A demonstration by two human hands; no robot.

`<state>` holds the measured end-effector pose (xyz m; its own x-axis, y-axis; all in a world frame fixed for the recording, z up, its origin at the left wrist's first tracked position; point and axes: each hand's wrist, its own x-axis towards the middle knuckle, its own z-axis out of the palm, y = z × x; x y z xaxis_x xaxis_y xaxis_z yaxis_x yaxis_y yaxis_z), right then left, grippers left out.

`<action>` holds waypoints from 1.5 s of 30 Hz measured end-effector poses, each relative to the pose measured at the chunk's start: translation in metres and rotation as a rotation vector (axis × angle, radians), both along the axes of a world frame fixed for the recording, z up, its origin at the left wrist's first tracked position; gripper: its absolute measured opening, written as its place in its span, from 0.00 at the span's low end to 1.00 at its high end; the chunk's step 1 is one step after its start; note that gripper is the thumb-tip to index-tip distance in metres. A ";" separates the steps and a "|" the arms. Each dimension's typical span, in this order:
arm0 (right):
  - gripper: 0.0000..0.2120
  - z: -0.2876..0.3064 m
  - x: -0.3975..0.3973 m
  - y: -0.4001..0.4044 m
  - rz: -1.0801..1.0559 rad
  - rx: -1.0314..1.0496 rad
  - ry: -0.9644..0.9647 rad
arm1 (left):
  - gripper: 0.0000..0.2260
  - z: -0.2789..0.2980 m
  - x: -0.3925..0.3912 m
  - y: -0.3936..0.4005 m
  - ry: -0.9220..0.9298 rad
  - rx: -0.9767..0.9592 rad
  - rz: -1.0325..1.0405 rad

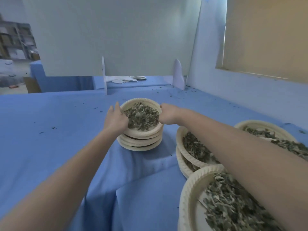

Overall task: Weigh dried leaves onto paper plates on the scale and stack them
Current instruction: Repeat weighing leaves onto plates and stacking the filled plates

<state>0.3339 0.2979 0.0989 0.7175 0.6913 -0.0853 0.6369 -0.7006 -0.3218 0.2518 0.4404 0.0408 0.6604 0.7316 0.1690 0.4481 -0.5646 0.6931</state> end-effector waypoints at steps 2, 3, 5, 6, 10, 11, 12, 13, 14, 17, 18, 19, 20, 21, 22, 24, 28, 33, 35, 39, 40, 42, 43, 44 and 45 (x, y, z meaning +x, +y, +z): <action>0.18 0.005 -0.010 -0.008 -0.015 0.008 0.027 | 0.25 0.009 -0.009 -0.010 0.001 0.075 -0.017; 0.19 0.007 -0.015 -0.013 -0.026 0.015 0.029 | 0.26 0.013 -0.014 -0.019 0.005 0.111 -0.028; 0.21 0.013 -0.026 -0.025 -0.038 0.019 0.026 | 0.26 0.022 -0.023 -0.039 -0.010 0.159 -0.061; 0.22 0.017 -0.032 -0.033 -0.034 0.019 0.015 | 0.26 0.026 -0.028 -0.051 -0.031 0.169 -0.083; 0.23 0.031 -0.059 -0.074 -0.030 0.056 -0.008 | 0.27 0.044 -0.050 -0.101 -0.107 0.136 -0.219; 0.23 0.034 -0.066 -0.086 -0.028 0.068 -0.018 | 0.27 0.048 -0.056 -0.117 -0.117 0.110 -0.254; 0.24 0.038 -0.072 -0.099 -0.025 0.078 -0.027 | 0.27 0.052 -0.061 -0.132 -0.124 0.091 -0.285; 0.24 0.041 -0.078 -0.114 -0.026 0.093 -0.032 | 0.27 0.057 -0.066 -0.149 -0.130 0.082 -0.318; 0.24 0.044 -0.084 -0.129 -0.032 0.112 -0.036 | 0.27 0.061 -0.069 -0.167 -0.137 0.079 -0.352; 0.21 0.057 -0.099 -0.179 -0.061 0.163 -0.082 | 0.26 0.076 -0.071 -0.226 -0.167 0.112 -0.459; 0.19 0.062 -0.103 -0.199 -0.080 0.174 -0.105 | 0.25 0.081 -0.069 -0.246 -0.178 0.112 -0.491; 0.17 0.067 -0.106 -0.221 -0.104 0.180 -0.127 | 0.25 0.084 -0.066 -0.267 -0.188 0.106 -0.523; 0.13 0.071 -0.108 -0.244 -0.133 0.184 -0.143 | 0.26 0.087 -0.063 -0.289 -0.194 0.107 -0.560; 0.09 0.073 -0.108 -0.269 -0.172 0.184 -0.156 | 0.25 0.090 -0.059 -0.312 -0.197 0.113 -0.602; 0.07 0.074 -0.109 -0.295 -0.212 0.186 -0.164 | 0.25 0.091 -0.055 -0.335 -0.198 0.119 -0.648; 0.13 0.072 -0.109 -0.350 -0.291 0.197 -0.135 | 0.24 0.091 -0.048 -0.382 -0.196 0.107 -0.741; 0.23 0.058 -0.103 -0.451 -0.440 0.235 -0.102 | 0.22 0.081 -0.028 -0.470 -0.136 0.095 -0.939; 0.26 0.035 -0.086 -0.532 -0.571 0.201 -0.054 | 0.24 0.053 0.002 -0.531 0.007 0.117 -0.950; 0.24 0.026 -0.078 -0.547 -0.612 0.168 -0.043 | 0.21 0.043 0.016 -0.535 0.061 0.167 -0.836; 0.26 0.004 -0.059 -0.557 -0.704 0.179 -0.017 | 0.18 0.027 0.042 -0.526 0.153 0.209 -0.668; 0.25 -0.001 -0.054 -0.556 -0.722 0.187 -0.008 | 0.18 0.025 0.048 -0.522 0.170 0.176 -0.654; 0.19 -0.011 -0.042 -0.554 -0.737 0.197 -0.003 | 0.16 0.020 0.057 -0.516 0.194 0.051 -0.658; 0.16 -0.017 -0.037 -0.553 -0.758 0.214 -0.009 | 0.15 0.019 0.062 -0.513 0.207 -0.016 -0.662; 0.17 -0.022 -0.032 -0.552 -0.788 0.260 0.000 | 0.14 0.018 0.064 -0.510 0.209 -0.064 -0.659; 0.18 -0.027 -0.027 -0.552 -0.812 0.313 0.017 | 0.10 0.018 0.067 -0.507 0.202 -0.089 -0.652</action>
